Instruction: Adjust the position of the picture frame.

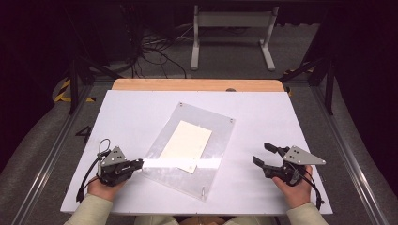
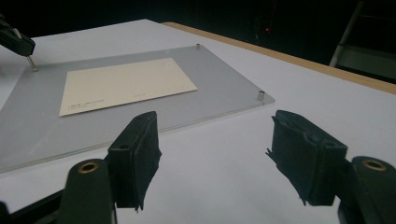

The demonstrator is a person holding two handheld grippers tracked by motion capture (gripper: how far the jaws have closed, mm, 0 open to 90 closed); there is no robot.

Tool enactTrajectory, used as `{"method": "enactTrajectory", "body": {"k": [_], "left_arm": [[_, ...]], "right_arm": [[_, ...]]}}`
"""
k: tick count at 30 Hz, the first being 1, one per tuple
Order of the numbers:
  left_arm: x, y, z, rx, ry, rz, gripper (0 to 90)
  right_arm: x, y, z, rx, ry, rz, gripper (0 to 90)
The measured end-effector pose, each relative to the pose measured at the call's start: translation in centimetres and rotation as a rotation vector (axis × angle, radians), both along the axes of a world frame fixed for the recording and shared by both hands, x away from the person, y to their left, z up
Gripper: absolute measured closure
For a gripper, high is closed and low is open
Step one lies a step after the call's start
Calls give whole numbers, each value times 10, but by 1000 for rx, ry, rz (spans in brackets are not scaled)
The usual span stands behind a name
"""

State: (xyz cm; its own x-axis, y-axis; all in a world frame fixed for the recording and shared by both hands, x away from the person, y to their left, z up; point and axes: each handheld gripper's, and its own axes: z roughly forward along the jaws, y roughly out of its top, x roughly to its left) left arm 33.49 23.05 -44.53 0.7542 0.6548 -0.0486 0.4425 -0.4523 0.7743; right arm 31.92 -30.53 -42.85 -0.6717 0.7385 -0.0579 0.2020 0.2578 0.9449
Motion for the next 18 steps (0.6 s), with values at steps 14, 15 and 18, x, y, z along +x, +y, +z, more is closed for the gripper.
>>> {"method": "enactTrajectory", "body": {"k": [14,15,18], "left_arm": [[38,12,10,-22,-28,183,846],[41,13,10,-33,-25,200,846],[51,16,9,-59,-35,234,843]], "right_arm": [[0,0,-3,-11,-18,0,370],[0,0,-3,-10,-18,1,373],[-1,0,-4,-10,-12,2,380]]}}
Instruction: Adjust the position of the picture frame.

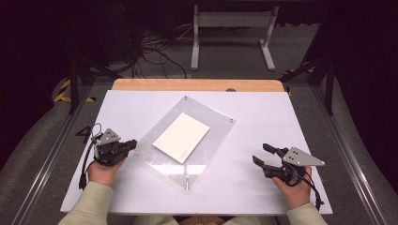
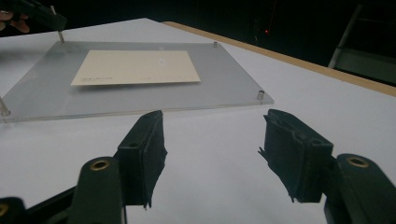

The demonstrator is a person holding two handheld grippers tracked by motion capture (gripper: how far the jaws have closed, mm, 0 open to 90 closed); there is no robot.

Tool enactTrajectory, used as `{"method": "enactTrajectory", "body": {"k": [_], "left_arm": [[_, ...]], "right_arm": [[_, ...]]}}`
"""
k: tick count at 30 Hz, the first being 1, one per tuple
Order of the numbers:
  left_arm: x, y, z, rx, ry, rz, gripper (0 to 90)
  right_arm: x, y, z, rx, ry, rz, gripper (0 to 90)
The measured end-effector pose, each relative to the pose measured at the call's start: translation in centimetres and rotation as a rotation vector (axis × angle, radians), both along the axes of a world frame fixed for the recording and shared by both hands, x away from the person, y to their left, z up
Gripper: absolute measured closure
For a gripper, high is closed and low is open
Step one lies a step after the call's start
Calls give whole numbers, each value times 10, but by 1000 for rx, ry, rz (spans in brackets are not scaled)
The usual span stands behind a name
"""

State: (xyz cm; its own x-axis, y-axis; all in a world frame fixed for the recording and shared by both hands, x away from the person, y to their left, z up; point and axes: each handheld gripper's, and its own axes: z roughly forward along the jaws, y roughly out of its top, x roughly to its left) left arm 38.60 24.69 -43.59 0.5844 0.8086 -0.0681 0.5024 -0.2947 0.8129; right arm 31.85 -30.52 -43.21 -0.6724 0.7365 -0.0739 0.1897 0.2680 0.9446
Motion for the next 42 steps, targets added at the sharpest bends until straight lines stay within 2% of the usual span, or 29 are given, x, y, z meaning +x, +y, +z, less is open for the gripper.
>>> {"method": "enactTrajectory", "body": {"k": [6,7,9,11,14,15,18,21,23,26,28,30,33,38,39,40,42], "left_arm": [[20,2,-4,-21,-22,88,840],[25,2,-7,-38,-27,114,839],[28,3,-10,-37,-28,122,840],[34,4,-16,-39,0,132,839],[35,6,-18,-58,4,133,827],[34,7,-16,-76,2,133,812],[29,8,-11,-85,-14,170,572],[19,9,-1,-99,-40,160,528],[8,6,8,-96,-88,155,465],[-8,-1,20,-124,-125,80,430],[-18,-9,26,-147,-136,-4,411],[-25,-19,29,-154,-129,-85,398],[-38,-41,31,-141,-135,-228,384],[-50,-61,31,-131,-121,-356,352],[-56,-68,30,-129,-112,-400,345],[-56,-68,30,-129,-112,-400,344],[-61,-79,26,-117,-97,-454,345]], "right_arm": [[-3,-3,-1,1,9,-7,386],[-4,-4,-1,6,11,-9,387],[-4,-4,-2,6,12,-10,387],[-5,-5,-2,3,14,-9,388],[-6,-6,-2,3,15,-13,389],[-6,-6,-2,2,15,-14,389],[-6,-6,-2,4,14,-12,389],[-6,-4,-2,4,11,-7,390],[-5,-4,-2,4,10,-5,390],[-4,-4,-2,6,10,-3,390],[-4,-3,-1,5,8,-1,392],[-4,-2,-1,8,7,5,393],[-3,-2,-1,8,6,10,393],[-4,-2,-1,10,3,14,398],[-4,-2,-1,12,3,16,399],[-4,-2,-1,12,3,16,399],[-4,-3,-1,9,5,13,401]]}}
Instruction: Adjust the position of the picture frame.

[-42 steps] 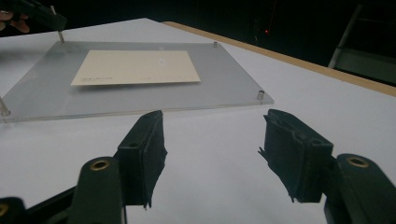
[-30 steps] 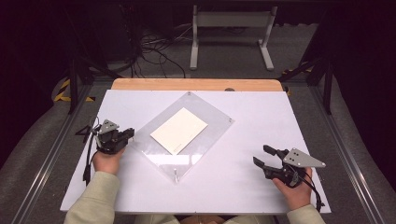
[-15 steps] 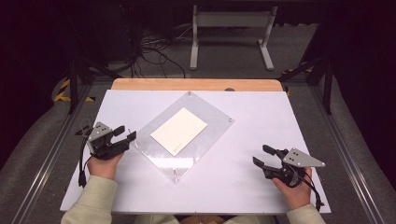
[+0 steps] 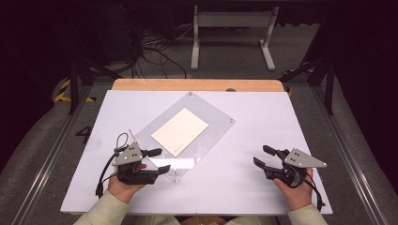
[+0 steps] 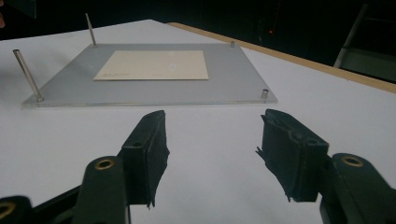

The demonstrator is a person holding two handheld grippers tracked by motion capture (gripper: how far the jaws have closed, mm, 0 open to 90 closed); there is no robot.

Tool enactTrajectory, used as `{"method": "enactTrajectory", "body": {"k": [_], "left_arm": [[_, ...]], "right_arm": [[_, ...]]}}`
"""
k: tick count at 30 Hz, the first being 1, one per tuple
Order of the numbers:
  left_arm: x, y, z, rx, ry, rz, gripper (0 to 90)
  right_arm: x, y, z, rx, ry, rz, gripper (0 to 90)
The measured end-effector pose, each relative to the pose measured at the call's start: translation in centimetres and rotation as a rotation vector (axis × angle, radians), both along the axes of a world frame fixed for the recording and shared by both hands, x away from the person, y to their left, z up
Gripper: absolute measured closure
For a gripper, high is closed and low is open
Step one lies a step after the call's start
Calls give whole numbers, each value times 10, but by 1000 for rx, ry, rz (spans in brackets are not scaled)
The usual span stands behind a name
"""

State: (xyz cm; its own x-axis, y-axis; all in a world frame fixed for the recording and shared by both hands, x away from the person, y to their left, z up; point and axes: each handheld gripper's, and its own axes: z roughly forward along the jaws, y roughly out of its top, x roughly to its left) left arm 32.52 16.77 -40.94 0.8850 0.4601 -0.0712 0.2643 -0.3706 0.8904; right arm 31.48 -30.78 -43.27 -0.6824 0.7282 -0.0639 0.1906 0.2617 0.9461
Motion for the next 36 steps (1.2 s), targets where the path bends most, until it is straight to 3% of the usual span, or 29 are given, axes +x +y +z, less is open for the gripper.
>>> {"method": "enactTrajectory", "body": {"k": [2,5,6,9,13,18,21,26,33,36], "left_arm": [[-1,-4,-1,16,6,-16,346],[-2,-20,-11,98,55,-84,334],[-2,-20,-11,98,55,-84,334],[-1,-30,-21,172,72,-97,344],[1,-36,-29,237,83,-90,455],[0,-40,-33,289,79,-81,727],[2,-38,-31,281,81,-62,838],[0,-34,-27,289,79,-42,844],[0,-12,-24,274,92,23,843],[-1,-2,-23,264,97,61,843]], "right_arm": [[0,0,0,4,0,4,401],[0,1,0,0,-3,5,405],[0,1,0,0,-3,5,405],[1,1,-1,7,3,9,414],[1,2,-1,6,3,17,442],[1,3,-2,15,17,39,497],[1,5,-3,16,26,53,520],[1,5,-1,22,19,61,547],[7,9,1,46,36,90,604],[8,12,3,20,44,102,619]]}}
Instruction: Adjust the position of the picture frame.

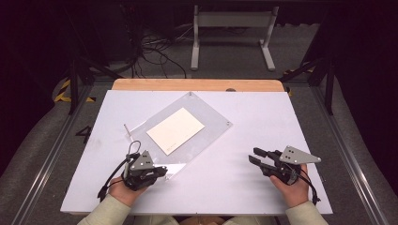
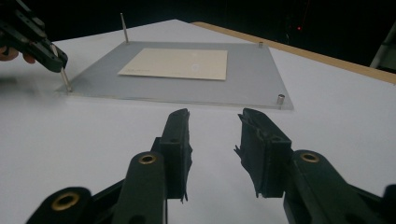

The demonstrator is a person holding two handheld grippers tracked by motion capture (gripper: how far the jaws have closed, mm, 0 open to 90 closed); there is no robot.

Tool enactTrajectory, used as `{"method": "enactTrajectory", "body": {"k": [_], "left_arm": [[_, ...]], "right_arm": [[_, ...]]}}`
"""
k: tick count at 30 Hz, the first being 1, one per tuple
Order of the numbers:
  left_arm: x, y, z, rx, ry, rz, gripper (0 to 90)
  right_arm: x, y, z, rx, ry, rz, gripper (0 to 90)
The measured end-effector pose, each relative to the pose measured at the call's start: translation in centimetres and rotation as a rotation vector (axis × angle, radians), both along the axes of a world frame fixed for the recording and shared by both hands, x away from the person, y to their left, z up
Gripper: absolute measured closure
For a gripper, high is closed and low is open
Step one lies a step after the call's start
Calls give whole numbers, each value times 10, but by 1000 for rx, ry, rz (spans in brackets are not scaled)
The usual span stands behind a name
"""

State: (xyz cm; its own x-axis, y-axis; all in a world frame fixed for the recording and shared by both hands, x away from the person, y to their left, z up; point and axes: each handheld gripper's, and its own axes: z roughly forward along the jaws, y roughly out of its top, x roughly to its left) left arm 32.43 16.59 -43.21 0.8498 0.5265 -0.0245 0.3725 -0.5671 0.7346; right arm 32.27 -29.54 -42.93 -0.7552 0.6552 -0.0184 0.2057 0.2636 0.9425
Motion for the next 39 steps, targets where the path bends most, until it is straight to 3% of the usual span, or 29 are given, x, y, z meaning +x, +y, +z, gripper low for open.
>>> {"method": "enactTrajectory", "body": {"k": [6,8,11,14,17,18,19,23,26,29,39], "left_arm": [[-1,16,1,-6,-3,82,842],[-2,20,-1,-4,-1,114,841],[-3,22,-3,-24,13,134,837],[-4,22,-4,-23,3,142,792],[-4,27,-3,-89,1,133,636],[-4,27,-3,-89,1,133,602],[-5,28,-2,-110,-11,129,566],[-6,29,-1,-112,-31,124,507],[-5,30,-1,-131,-26,130,410],[-4,32,-1,-162,-26,130,383],[-4,33,1,-179,-43,128,372]], "right_arm": [[3,4,4,-24,18,8,642],[5,6,6,-26,67,31,664],[10,11,10,-51,75,31,675],[17,18,14,-73,90,39,711],[31,28,20,-112,110,48,710],[31,28,20,-112,110,48,710],[43,35,25,-129,127,53,719],[58,43,30,-146,163,37,725],[75,53,37,-159,187,28,691],[86,59,40,-160,201,18,659],[128,75,36,-166,262,-42,625]]}}
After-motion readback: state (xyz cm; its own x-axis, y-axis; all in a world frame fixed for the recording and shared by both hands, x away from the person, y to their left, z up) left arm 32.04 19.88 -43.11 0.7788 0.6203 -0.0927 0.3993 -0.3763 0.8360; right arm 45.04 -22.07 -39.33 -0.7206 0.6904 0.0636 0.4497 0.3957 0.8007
